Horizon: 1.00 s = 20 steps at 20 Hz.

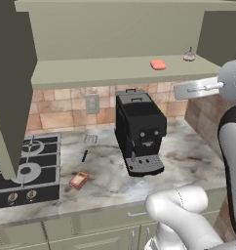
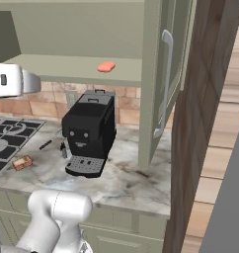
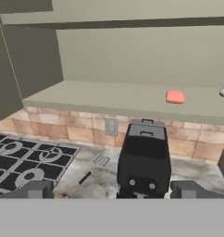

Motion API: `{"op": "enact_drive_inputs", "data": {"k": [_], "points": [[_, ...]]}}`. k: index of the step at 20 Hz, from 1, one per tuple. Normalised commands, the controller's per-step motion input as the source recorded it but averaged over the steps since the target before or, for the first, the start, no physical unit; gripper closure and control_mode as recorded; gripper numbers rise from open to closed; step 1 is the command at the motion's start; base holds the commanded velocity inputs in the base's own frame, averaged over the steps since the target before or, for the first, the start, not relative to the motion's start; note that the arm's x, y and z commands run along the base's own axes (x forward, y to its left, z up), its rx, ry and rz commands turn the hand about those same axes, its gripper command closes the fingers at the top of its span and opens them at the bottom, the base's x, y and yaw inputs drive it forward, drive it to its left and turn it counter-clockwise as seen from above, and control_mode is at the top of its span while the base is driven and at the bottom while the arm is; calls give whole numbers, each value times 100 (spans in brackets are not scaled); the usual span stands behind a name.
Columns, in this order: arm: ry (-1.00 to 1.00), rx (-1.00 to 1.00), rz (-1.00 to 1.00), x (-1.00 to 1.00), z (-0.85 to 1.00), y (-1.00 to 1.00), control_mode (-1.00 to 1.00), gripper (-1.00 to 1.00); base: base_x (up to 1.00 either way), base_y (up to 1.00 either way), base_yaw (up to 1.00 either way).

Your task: Pick the bar soap and bar soap from the cabinet and place them on the counter.

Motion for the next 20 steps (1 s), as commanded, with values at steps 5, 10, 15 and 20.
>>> {"op": "enact_drive_inputs", "data": {"k": [5,10,15,20], "points": [[-1,3,-26,0,-12,-35,-100,-100,0,0,0],[-1,4,-26,2,-1,-22,-100,-100,0,0,0],[-1,5,-6,16,15,-9,-100,-100,0,0,0],[0,2,-1,23,5,-13,-100,-100,0,0,0]]}}
